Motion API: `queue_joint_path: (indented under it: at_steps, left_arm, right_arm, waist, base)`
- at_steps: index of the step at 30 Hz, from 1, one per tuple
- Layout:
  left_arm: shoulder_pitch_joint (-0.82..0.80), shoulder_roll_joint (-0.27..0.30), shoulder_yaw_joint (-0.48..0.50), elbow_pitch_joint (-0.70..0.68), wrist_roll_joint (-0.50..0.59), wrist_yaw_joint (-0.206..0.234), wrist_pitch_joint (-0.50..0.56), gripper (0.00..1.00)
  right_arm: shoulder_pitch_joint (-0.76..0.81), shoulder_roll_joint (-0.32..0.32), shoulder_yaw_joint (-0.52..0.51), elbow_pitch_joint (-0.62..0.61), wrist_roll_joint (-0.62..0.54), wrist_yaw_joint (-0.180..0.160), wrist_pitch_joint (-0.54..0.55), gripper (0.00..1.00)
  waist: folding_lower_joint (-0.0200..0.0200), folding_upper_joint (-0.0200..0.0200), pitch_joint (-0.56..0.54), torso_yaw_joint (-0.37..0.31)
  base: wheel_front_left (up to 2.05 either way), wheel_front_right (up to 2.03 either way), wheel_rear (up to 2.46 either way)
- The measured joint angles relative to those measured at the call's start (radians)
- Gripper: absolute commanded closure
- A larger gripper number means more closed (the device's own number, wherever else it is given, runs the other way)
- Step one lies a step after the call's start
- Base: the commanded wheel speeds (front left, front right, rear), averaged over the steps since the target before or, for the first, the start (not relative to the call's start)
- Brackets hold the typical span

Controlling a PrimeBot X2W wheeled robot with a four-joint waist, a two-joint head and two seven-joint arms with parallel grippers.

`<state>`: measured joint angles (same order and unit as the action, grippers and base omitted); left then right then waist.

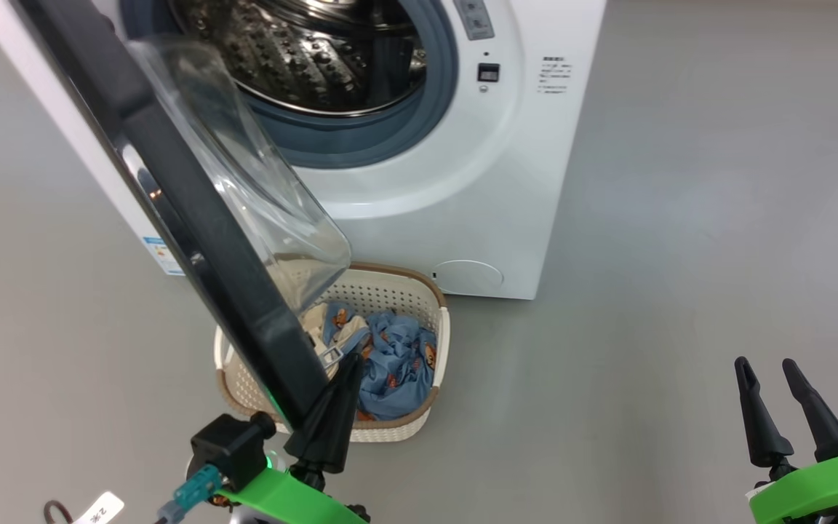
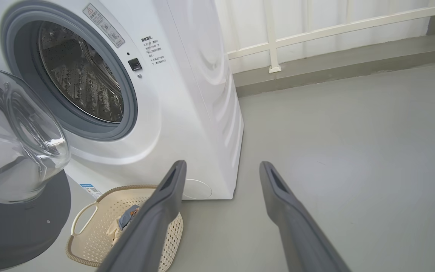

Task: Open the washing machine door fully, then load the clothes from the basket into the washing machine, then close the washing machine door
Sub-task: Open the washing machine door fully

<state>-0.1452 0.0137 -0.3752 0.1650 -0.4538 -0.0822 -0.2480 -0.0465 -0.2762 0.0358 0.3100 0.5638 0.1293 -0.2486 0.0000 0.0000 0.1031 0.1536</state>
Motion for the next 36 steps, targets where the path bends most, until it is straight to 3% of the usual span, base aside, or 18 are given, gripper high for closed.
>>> queue_joint_path:
  at_steps: [15,36]
  left_arm:
    - [0.044,0.008,0.044,-0.054,0.019,0.027,0.0,1.0]
    - [0.11,0.069,0.157,-0.111,0.031,0.132,0.0,1.0]
  right_arm:
    - [0.0,-0.008,0.0,-0.006,0.0,0.0,0.0,0.0]
    - [0.001,-0.012,-0.005,-0.009,0.0,0.0,0.0,0.0]
  waist:
    - [0.0,0.0,-0.008,0.084]
    - [0.0,0.0,-0.014,0.19]
  base:
    - [0.0,0.0,0.0]
    - [0.0,0.0,0.0]
